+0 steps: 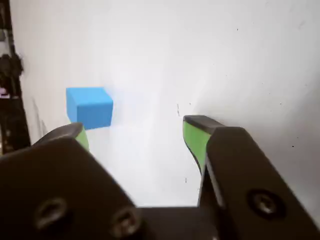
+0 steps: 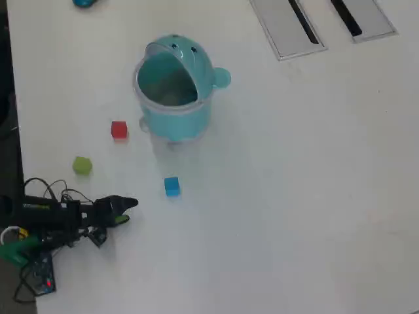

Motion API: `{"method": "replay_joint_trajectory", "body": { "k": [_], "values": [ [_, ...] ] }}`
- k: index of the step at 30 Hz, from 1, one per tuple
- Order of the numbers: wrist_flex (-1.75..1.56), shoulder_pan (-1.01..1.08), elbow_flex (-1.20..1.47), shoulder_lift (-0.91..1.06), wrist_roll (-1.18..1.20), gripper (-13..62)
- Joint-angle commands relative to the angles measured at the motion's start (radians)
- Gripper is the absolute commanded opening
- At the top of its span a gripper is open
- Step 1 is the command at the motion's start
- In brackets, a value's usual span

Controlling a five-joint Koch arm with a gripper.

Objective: Grasp RGB lego blocks and put them in the bin one by one.

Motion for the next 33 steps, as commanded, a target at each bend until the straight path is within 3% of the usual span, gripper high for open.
{"method": "replay_joint_trajectory", "body": {
  "k": [1, 17, 33],
  "values": [
    [0.005, 0.002, 0.069, 0.054, -0.008, 34.5],
    [-0.497, -0.014, 0.06, 0.058, -0.055, 34.5],
    [-0.861, -0.195, 0.061, 0.058, -0.117, 32.3]
  ]
}}
